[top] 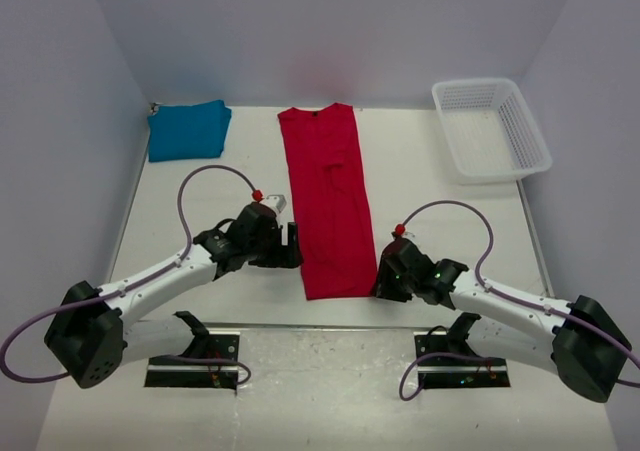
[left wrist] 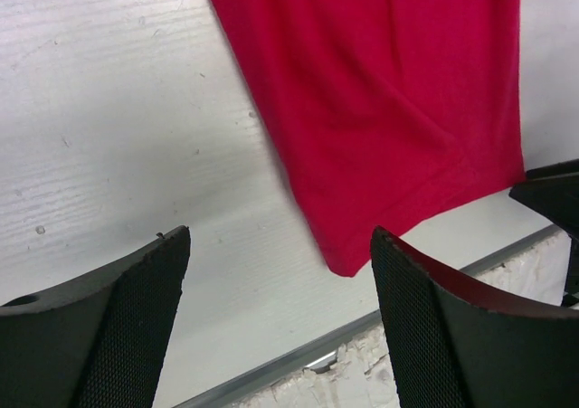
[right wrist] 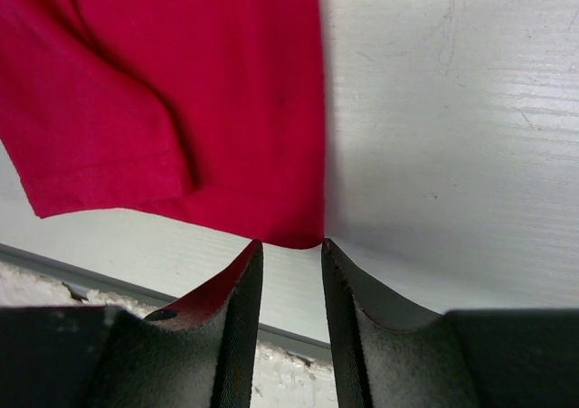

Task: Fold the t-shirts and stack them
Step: Rotate the tshirt 110 degrees, then grab the bottom of the folded rectangular tshirt with both arms

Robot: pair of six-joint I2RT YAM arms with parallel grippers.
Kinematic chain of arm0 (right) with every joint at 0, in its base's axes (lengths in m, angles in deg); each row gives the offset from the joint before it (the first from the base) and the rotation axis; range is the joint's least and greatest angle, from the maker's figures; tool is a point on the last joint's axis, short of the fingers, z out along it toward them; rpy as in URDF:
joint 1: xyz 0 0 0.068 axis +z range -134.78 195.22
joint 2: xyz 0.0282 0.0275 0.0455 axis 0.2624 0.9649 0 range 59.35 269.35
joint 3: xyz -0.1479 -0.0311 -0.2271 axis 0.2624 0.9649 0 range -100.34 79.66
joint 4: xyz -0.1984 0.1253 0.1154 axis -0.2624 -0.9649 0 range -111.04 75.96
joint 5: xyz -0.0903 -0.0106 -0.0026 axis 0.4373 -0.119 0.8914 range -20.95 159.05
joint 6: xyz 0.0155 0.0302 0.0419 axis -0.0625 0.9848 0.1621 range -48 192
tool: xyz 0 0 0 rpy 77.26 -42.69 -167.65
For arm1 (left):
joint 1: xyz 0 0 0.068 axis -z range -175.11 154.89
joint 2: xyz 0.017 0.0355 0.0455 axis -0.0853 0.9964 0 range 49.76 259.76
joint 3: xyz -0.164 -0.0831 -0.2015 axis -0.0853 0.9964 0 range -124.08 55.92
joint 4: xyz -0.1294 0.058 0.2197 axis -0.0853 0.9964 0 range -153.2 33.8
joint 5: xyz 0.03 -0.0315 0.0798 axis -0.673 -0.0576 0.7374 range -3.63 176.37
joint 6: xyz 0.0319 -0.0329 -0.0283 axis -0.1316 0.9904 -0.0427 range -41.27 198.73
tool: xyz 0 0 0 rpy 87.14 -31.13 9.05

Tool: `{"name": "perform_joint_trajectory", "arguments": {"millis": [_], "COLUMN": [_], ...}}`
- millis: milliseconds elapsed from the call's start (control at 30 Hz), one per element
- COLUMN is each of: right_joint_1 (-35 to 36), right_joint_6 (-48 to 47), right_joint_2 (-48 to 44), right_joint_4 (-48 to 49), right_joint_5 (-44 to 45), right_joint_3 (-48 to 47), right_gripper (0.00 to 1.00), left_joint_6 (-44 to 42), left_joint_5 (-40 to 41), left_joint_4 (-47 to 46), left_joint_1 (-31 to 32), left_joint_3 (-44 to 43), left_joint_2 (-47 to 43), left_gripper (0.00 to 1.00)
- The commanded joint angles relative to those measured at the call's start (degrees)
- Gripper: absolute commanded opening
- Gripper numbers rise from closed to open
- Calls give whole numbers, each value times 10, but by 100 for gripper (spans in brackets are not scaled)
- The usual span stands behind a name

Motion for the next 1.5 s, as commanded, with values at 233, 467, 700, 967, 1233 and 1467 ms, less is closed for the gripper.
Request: {"name": "perform_joint_trajectory", "arguments": {"millis": [233,467,700,967,1233,1467], "right_joint_1": [-1,-1,-1,-1,-1,-1], "right_joint_6": [18,26,24,24,23,23], "right_joint_2": [-1,28,63,51,56,51], "right_joint_4": [5,-2,0,7,18,30], "right_joint_5": [33,57,65,61,55,48], "right_joint_3": [-4,-19,-34,-29,-24,-12], "right_gripper": [36,34,19,0,0,0], "left_joint_6": [20,24,26,38,109,177], "left_joint_5": [4,2,1,8,107,133], "left_joint_4": [-28,-37,-44,-42,37,48], "left_joint_1": [20,36,46,77,155,194], "left_joint_3": [5,4,12,11,-20,-35], "left_joint_2": [-19,-3,8,10,63,116], "left_gripper": [82,82,82,82,77,61]}}
